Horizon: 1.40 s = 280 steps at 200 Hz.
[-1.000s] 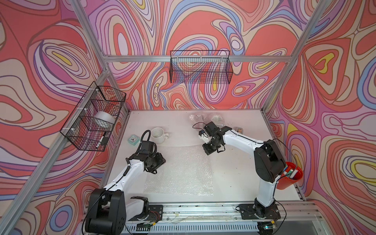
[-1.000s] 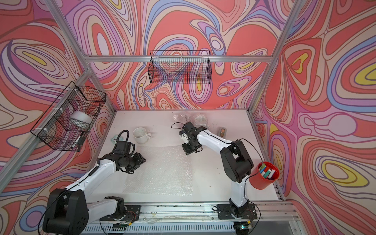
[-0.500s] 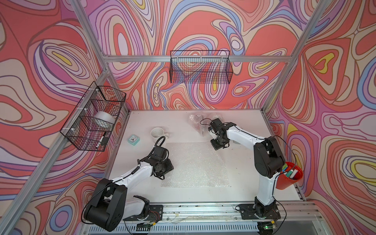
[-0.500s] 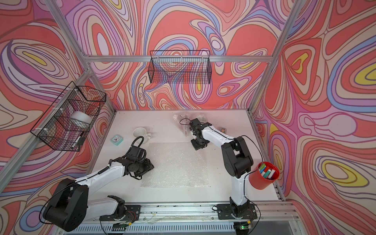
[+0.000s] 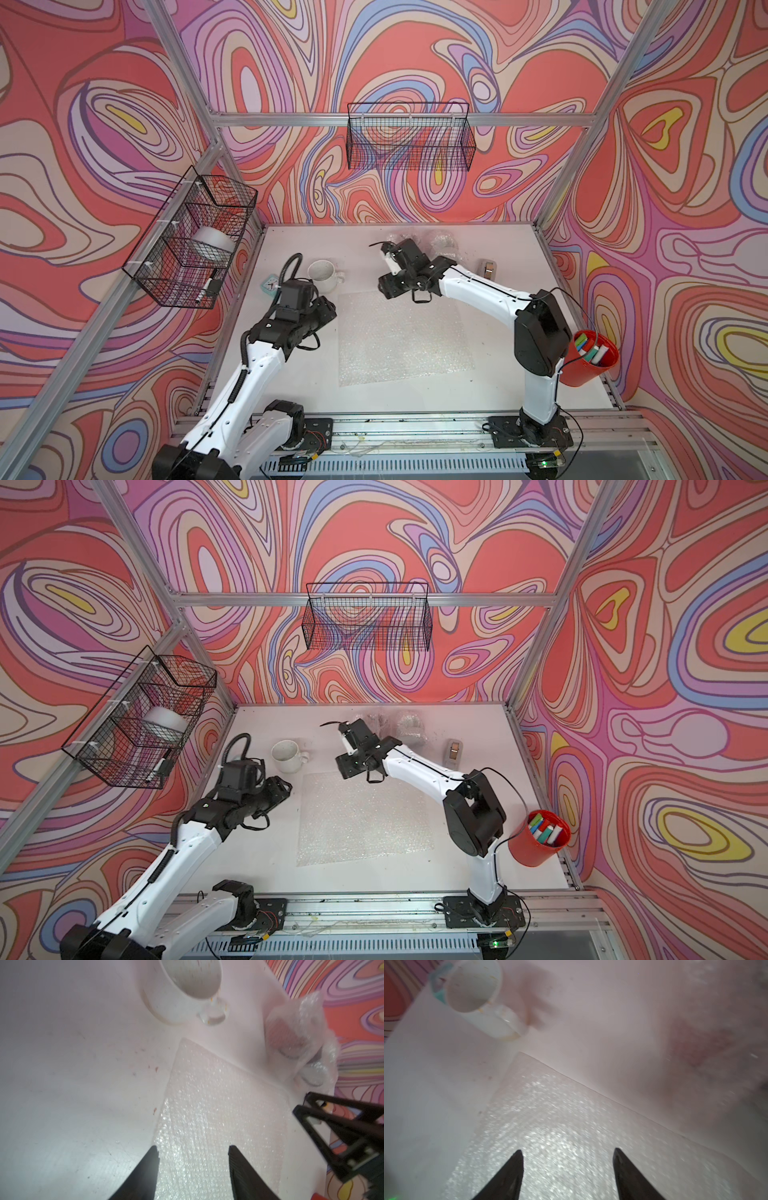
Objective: Wrap mugs in bubble wrap
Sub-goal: Move the bubble wrap to the center of the board, then pick up the mug from the center of the board.
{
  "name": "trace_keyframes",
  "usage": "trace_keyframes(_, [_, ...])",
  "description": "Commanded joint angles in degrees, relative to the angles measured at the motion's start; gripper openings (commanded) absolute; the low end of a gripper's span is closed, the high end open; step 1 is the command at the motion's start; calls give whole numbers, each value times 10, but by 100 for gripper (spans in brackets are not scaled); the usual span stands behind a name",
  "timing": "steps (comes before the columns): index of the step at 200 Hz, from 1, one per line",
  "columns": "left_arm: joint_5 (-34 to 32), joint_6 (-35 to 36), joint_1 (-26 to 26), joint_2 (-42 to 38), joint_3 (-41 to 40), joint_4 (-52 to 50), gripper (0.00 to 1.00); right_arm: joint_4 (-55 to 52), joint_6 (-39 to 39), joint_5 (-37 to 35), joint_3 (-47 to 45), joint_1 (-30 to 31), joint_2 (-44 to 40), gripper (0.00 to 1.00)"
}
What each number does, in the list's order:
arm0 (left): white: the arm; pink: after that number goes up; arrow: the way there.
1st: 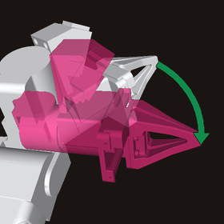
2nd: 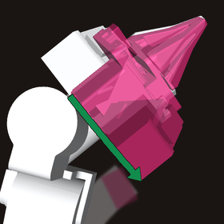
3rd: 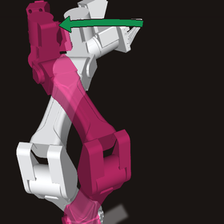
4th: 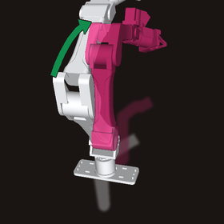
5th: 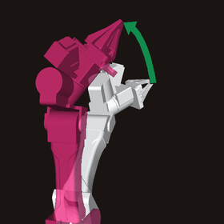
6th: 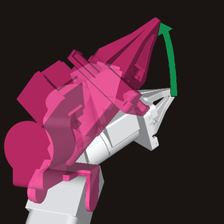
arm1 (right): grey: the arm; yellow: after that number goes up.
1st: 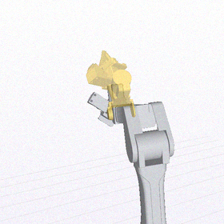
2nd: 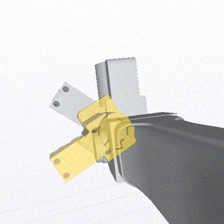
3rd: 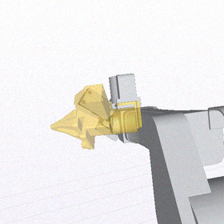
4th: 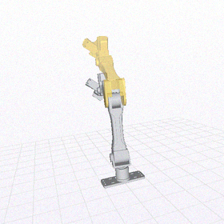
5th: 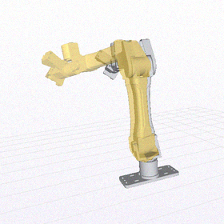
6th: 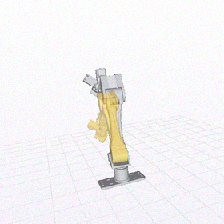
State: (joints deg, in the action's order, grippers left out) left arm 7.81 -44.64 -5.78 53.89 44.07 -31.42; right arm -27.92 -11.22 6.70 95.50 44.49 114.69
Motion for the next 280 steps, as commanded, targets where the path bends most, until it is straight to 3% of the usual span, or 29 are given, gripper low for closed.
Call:
trace_keyframes(1, [53, 49, 62, -11, 11, -67, 57, 93, 8, 112, 48, -4, 85, 71])
trace_keyframes(33, [73, 57, 83, -30, 12, -82, 57, 38, 117, 137, 197, -5, 200, 75])
trace_keyframes(62, [75, 52, 84, -46, 3, -91, 57, -18, 150, 133, 335, -10, 302, 76])
trace_keyframes(134, [81, 50, 85, -54, 4, -102, 56, -21, 169, 206, 442, -20, 385, 72])
trace_keyframes(190, [85, 44, 85, -60, 2, -108, 55, -17, 176, 234, 480, -20, 416, 55])
trace_keyframes(241, [86, 36, 85, -71, -6, -109, 55, -15, 173, 222, 491, -20, 420, 23])
trace_keyframes(280, [91, 47, 85, -69, -4, -109, 56, 10, 162, 203, 458, -19, 374, 11])
